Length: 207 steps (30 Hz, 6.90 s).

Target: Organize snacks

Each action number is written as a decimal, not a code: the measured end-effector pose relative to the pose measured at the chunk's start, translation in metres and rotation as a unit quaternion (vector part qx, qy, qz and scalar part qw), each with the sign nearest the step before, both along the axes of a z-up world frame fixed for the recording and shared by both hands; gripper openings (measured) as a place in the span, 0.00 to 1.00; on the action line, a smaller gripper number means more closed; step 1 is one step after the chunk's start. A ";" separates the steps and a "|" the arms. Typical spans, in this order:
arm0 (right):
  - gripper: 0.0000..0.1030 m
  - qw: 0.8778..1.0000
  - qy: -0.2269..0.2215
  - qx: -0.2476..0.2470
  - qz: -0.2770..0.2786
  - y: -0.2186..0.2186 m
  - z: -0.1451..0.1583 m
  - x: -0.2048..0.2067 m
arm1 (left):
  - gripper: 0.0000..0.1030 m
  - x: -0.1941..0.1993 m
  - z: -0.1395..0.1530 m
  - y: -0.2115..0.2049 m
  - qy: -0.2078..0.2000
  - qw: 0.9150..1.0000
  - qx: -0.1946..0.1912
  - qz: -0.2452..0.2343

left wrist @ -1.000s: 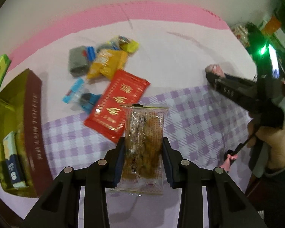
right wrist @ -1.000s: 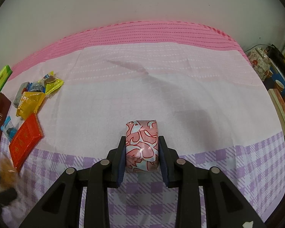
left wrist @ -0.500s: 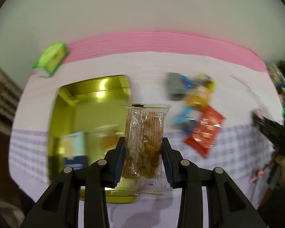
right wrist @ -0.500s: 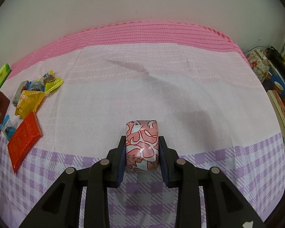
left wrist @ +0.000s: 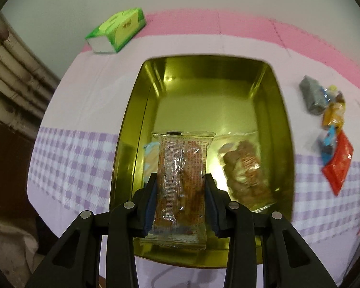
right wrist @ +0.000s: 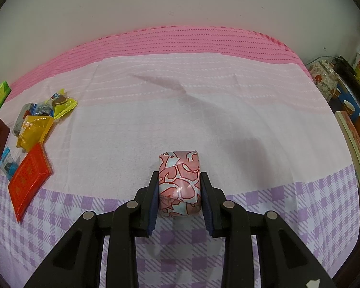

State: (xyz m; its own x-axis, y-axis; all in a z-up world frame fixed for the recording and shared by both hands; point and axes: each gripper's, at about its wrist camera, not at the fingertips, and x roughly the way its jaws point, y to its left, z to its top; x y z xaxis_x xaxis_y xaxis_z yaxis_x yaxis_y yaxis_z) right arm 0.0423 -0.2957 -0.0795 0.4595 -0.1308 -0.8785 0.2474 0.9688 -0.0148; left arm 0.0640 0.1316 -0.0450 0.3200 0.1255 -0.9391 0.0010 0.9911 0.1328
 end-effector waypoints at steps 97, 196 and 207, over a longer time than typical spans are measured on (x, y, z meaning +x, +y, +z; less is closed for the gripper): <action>0.28 0.957 0.046 0.063 0.280 0.420 0.016 0.040 | 0.68 -0.061 0.011 0.144 -0.110 0.979 -0.004 0.173; 0.43 0.997 -0.071 -0.013 0.009 0.070 -0.005 -0.011 | 0.56 0.045 0.004 -0.147 0.044 0.974 -0.219 0.045; 0.45 0.997 -0.071 -0.009 0.011 0.067 -0.003 -0.008 | 0.46 0.064 -0.028 -0.161 0.067 0.972 -0.208 0.083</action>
